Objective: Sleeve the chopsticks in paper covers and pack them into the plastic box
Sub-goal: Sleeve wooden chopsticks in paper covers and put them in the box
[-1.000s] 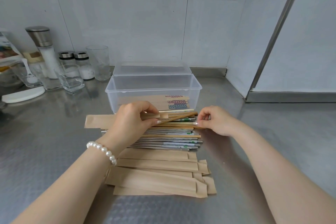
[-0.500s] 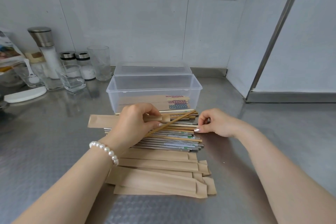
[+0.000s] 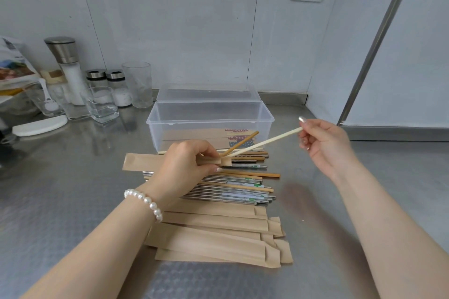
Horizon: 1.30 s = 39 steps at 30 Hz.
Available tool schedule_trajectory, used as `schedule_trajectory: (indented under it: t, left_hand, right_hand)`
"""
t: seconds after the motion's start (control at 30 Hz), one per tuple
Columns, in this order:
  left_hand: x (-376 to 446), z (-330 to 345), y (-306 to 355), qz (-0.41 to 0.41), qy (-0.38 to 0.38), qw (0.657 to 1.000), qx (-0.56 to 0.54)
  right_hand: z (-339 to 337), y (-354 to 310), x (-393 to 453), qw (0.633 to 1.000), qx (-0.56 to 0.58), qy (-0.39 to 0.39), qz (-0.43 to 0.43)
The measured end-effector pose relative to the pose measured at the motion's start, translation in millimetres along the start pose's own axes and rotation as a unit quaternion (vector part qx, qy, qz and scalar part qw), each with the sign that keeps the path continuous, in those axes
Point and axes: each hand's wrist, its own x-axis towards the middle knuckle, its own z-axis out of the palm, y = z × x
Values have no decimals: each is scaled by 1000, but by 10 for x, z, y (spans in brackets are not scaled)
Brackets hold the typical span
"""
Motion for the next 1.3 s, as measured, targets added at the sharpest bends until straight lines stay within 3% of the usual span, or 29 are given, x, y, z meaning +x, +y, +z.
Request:
schedule_trajectory:
  t: [0.13, 0.3, 0.87, 1.1, 1.3]
  left_hand:
    - [1, 3, -5, 3, -1, 1000, 4]
    - [-5, -1, 2, 0, 8, 1000, 3]
    - [12, -76, -32, -8, 59, 998, -3]
    - [10, -68, -26, -5, 62, 998, -8]
    - [0, -58, -1, 7, 71, 997, -21]
  right_hand:
    - [-61, -65, 47, 991, 129, 44, 0]
    - [-174, -121, 73, 979, 156, 132, -19]
    - [-202, -71, 111, 984, 157, 75, -44]
    - [-148, -43, 76, 995, 95, 4, -37]
    - [11, 48, -58, 982, -24, -174, 75]
